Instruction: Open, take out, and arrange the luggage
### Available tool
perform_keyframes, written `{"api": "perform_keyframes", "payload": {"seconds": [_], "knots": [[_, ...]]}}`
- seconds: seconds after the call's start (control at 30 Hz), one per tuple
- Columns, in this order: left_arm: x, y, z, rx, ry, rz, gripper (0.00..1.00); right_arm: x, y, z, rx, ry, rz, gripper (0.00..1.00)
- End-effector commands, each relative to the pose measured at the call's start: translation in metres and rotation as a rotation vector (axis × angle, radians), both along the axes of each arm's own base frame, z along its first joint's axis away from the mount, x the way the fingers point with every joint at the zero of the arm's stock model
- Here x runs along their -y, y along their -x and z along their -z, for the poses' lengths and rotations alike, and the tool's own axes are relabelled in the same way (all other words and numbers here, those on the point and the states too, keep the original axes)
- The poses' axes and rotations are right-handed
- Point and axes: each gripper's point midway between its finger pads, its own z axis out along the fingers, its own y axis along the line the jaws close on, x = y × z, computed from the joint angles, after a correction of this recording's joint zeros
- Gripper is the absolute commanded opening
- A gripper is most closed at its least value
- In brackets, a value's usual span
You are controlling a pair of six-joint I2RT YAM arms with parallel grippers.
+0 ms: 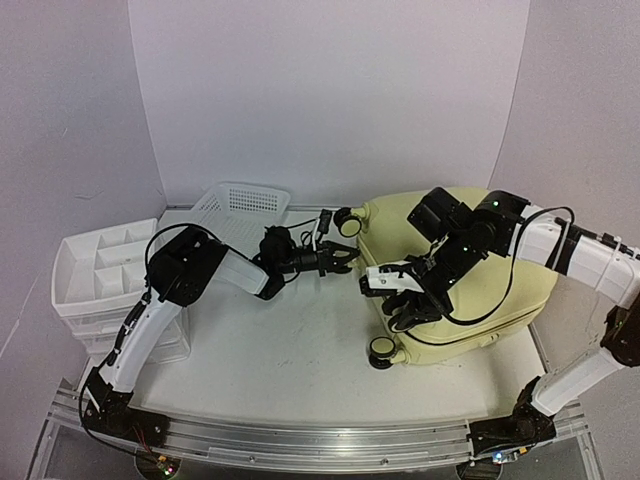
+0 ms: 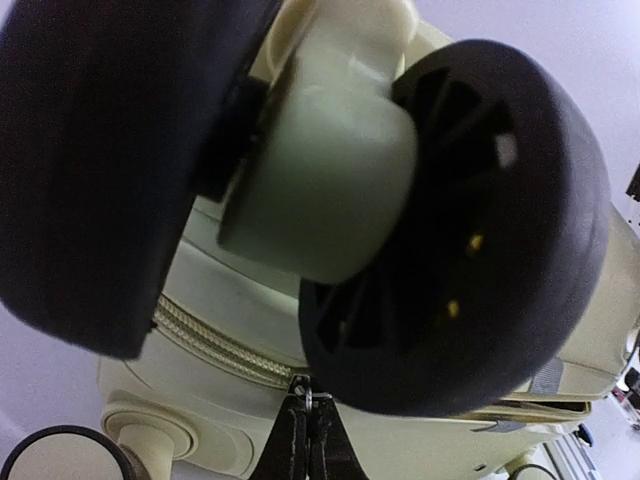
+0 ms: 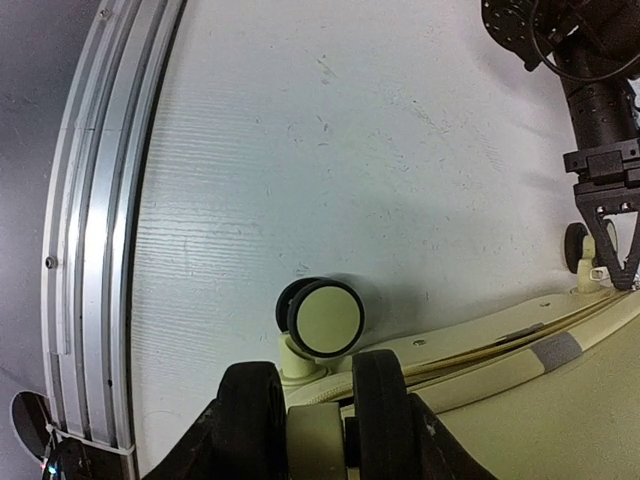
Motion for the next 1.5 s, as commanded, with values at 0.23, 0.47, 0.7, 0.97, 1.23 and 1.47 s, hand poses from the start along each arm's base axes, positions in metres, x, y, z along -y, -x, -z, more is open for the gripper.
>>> {"api": "perform_keyframes", "payload": {"seconds": [0.23, 0.47, 0.7, 0.97, 1.23, 1.47], "knots": [[-0.036, -0.057, -0.027, -0.037, 0.085, -0.014, 0.00, 0.040, 0.060, 0.015, -0.331, 0.101, 0.224, 0.00], [-0.030, -0.076, -0.026, -0.092, 0.095, -0.043, 0.00, 0.040, 0.068, 0.007, -0.350, 0.062, 0.233, 0.00], [-0.037, -0.104, -0.023, -0.200, 0.133, -0.201, 0.00, 0.047, 0.073, 0.010, -0.359, 0.066, 0.255, 0.00], [-0.049, -0.116, -0.036, -0.182, 0.154, -0.448, 0.02, 0.052, 0.077, 0.008, -0.353, 0.058, 0.272, 0.00], [-0.074, -0.142, -0.039, -0.185, 0.180, -0.702, 0.05, 0.051, 0.080, 0.009, -0.371, 0.058, 0.278, 0.00], [-0.055, -0.137, -0.044, -0.107, 0.146, -0.720, 0.11, 0.044, 0.078, 0.012, -0.388, 0.061, 0.273, 0.00]]}}
